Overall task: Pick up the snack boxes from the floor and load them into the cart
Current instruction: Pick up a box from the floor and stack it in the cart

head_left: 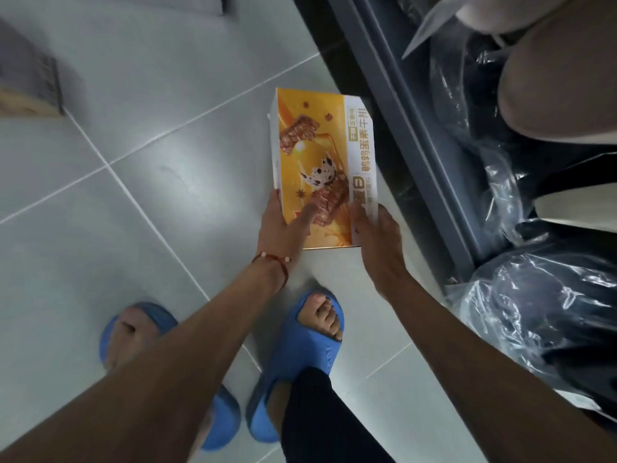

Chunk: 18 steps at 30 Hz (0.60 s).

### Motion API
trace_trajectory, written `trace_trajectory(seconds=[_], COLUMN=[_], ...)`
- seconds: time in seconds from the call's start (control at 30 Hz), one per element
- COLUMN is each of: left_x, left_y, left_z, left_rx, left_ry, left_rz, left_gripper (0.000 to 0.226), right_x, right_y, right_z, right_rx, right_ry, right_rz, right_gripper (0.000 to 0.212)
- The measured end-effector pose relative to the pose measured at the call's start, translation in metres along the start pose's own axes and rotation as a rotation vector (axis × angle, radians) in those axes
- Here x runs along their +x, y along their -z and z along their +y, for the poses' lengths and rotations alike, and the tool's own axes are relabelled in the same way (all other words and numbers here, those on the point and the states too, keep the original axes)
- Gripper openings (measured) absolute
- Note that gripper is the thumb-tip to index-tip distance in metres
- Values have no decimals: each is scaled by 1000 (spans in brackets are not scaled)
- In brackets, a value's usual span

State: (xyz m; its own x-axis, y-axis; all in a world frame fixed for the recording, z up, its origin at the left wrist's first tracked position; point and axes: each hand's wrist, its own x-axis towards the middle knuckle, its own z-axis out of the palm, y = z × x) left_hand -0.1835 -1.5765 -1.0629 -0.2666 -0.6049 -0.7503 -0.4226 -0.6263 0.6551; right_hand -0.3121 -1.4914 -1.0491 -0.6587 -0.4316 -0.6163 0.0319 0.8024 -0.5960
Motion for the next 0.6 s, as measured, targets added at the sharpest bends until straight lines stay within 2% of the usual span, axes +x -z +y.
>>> trace_trajectory(seconds=[0.07, 0.13, 0.27, 0.4, 0.5, 0.6], left_x=[-18, -39, -91, -156, -216, -271], left_y=[10, 26, 58, 95, 126, 155], left_z=[2, 7, 32, 65, 102, 130], left_rx=[-17, -27, -4, 79, 97, -35], left_ry=[8, 32, 83, 104, 127, 118], left_rz=[16, 44, 88, 137, 155, 231], left_gripper=[39, 43, 67, 82, 70, 58], right_x=[-17, -38, -91, -154, -203, -249], right_y=[1, 1, 5, 17, 27, 38], right_z=[-6, -15, -42, -83, -122, -167], right_rx=[-44, -74, -58, 14, 12, 2], right_ry=[-9, -32, -73, -106, -89, -80], right_rz=[-25, -70, -146, -217, -277, -350], right_gripper=[34, 35, 48, 43, 45, 42])
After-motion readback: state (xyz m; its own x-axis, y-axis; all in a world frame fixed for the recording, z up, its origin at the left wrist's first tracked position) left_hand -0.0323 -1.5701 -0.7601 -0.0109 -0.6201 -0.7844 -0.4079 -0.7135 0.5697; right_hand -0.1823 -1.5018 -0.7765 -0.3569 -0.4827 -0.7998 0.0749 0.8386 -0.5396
